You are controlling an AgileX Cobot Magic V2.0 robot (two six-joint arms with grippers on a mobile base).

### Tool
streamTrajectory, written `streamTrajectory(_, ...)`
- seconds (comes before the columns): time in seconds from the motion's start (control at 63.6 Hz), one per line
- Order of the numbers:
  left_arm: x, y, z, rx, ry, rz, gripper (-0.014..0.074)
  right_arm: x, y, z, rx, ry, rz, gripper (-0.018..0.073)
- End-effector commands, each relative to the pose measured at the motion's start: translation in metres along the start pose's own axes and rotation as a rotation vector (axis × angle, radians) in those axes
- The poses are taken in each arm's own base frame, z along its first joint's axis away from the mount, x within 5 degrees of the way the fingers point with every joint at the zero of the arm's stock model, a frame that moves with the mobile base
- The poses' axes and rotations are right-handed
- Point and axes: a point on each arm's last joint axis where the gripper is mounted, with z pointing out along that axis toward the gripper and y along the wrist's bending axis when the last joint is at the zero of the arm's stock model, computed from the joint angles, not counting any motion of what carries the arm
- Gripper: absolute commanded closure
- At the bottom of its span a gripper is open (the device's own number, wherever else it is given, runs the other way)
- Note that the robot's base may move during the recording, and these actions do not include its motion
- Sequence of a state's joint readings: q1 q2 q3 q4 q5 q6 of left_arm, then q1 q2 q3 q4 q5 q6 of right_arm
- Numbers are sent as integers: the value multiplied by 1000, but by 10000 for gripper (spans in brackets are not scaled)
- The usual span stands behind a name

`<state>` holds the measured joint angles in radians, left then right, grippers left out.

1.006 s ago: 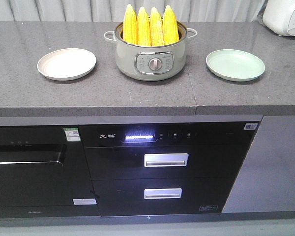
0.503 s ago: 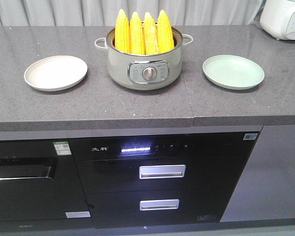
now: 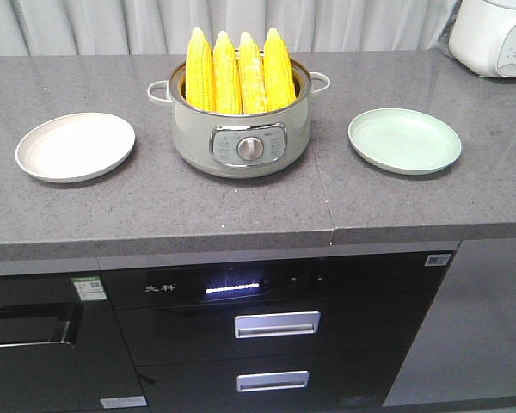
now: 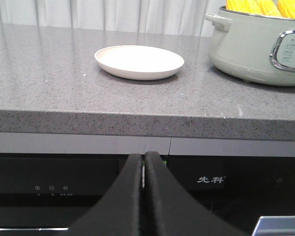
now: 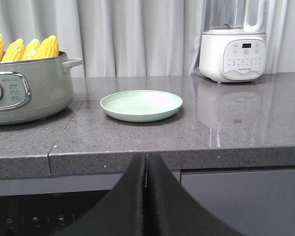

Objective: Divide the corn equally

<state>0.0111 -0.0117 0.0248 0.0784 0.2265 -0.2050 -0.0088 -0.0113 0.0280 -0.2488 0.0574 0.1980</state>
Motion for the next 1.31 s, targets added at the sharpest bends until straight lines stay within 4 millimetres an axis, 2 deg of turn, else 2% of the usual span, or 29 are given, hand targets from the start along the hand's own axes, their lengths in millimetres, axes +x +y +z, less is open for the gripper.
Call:
streamTrajectory(0.0, -14, -3, -3, 25, -104, -3, 602, -1, 2, 0, -14, -61, -15, 561)
streamTrajectory(1.289, -14, -3, -3, 25, -104, -3, 602, -1, 2, 0, -14, -61, -15, 561)
